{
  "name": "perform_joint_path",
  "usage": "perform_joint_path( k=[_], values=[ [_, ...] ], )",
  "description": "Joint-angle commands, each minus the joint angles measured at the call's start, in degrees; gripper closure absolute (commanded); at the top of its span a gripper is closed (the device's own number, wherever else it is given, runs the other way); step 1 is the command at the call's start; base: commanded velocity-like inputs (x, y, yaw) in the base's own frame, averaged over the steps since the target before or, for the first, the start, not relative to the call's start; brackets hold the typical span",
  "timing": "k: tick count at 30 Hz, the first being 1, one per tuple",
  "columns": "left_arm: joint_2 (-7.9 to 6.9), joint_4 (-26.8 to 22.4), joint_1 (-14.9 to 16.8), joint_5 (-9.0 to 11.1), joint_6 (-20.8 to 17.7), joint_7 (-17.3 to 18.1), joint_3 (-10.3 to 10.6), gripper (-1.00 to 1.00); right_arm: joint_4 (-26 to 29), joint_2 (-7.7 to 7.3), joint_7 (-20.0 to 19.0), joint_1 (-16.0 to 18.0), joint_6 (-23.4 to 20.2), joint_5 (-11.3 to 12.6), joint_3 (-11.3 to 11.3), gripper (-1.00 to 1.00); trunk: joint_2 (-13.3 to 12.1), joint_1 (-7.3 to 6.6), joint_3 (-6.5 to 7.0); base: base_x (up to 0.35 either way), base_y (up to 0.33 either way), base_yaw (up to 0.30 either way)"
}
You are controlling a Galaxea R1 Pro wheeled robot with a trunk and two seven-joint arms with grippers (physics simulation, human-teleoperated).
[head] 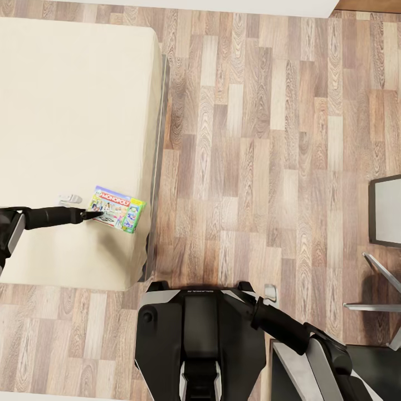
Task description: Put all the toys in the child's room - the three board games (two on the bed and one on the table), the two jigsaw puzzles on the table, and the tennis ball on the table - inside the toy box on the table in the child's room.
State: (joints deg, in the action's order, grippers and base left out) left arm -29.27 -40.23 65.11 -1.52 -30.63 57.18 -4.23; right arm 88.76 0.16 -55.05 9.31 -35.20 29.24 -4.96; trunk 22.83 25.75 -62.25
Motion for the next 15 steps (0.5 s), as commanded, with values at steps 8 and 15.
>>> perform_joint_path(
  k=[8,15],
  values=[
    [0.17,-0.03,0.01,-0.21,-0.56,1.62,-0.17,-1.0,0.0,0.02,-0.06,0.01,-0.39,0.29,-0.05,-1.0,0.09,0.04,-0.05,0.0,0.0,0.0],
    [0.09,-0.03,0.02,-0.22,-0.62,1.78,-0.17,-1.0,-0.01,0.02,-0.06,0.01,-0.39,0.29,-0.05,-1.0,0.09,0.04,-0.05,0.0,0.0,0.0]
  ],
)
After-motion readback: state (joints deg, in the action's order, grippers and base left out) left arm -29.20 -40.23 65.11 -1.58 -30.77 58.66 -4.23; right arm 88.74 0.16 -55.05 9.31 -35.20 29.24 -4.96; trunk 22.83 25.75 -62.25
